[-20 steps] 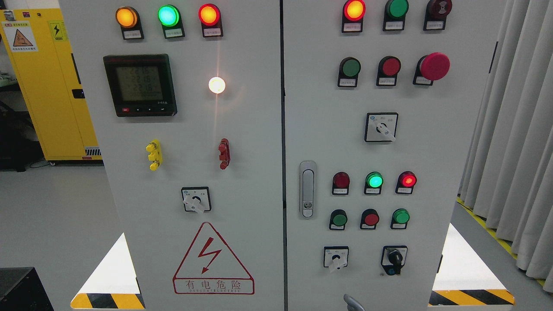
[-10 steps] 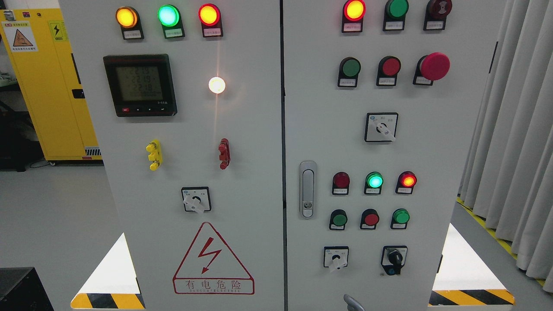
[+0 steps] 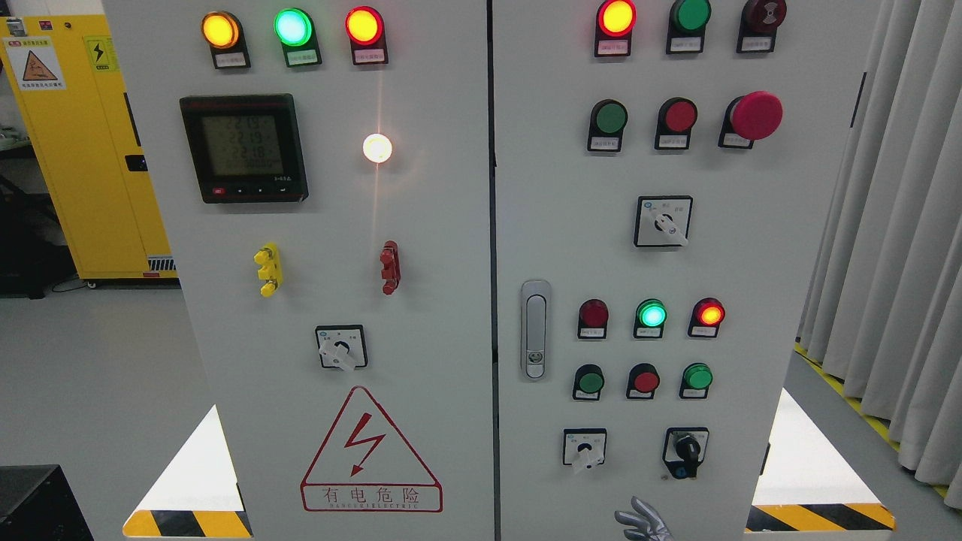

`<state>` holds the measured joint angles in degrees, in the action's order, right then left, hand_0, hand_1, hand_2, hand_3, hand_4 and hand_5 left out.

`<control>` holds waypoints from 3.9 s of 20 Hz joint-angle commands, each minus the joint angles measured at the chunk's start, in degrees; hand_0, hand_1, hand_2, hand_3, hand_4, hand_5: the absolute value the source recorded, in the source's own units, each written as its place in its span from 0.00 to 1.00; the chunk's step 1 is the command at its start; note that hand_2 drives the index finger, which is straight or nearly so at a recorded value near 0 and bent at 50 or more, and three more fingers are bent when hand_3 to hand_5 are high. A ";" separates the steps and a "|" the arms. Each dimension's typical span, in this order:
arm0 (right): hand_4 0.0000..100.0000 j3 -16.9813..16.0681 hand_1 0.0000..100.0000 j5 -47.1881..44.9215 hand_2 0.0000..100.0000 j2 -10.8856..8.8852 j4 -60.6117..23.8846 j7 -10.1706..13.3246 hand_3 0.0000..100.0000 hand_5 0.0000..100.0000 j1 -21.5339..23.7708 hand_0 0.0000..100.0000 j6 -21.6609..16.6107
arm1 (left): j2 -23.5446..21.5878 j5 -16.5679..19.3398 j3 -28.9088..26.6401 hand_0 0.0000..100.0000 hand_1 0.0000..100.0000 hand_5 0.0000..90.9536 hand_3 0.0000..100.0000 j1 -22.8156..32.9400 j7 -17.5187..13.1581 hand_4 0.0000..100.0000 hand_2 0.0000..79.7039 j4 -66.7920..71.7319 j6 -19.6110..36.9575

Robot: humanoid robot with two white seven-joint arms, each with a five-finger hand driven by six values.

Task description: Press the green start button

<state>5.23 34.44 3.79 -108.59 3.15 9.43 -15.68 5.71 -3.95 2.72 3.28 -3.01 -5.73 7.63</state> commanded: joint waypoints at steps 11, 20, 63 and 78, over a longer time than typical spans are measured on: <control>0.98 -6.46 0.92 32.00 0.00 -3.26 0.39 -0.07 0.90 1.00 -13.02 0.65 1.61 | 0.00 0.00 0.00 0.12 0.56 0.00 0.00 -0.03 0.02 0.00 0.00 0.02 0.02; 0.98 -5.76 0.93 32.44 0.00 -3.70 4.70 -0.51 0.91 1.00 -19.36 0.71 3.63 | 0.00 0.00 0.00 0.12 0.56 0.00 0.00 -0.03 0.02 0.00 0.00 -0.07 0.02; 0.99 0.14 0.92 34.73 0.00 -3.53 8.48 -2.53 0.93 1.00 -21.82 0.78 5.48 | 0.00 0.00 0.00 0.12 0.56 0.00 0.00 -0.03 0.02 0.00 0.00 0.02 0.02; 0.99 -0.04 0.91 34.29 0.00 -3.53 8.40 -2.44 0.94 1.00 -22.87 0.80 5.66 | 0.00 0.00 0.00 0.12 0.56 0.00 0.00 -0.03 0.02 0.00 0.00 0.02 0.02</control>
<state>5.14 68.84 0.00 -100.60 0.77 -13.18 -10.07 5.71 -3.96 2.72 3.25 -3.01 -5.72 7.63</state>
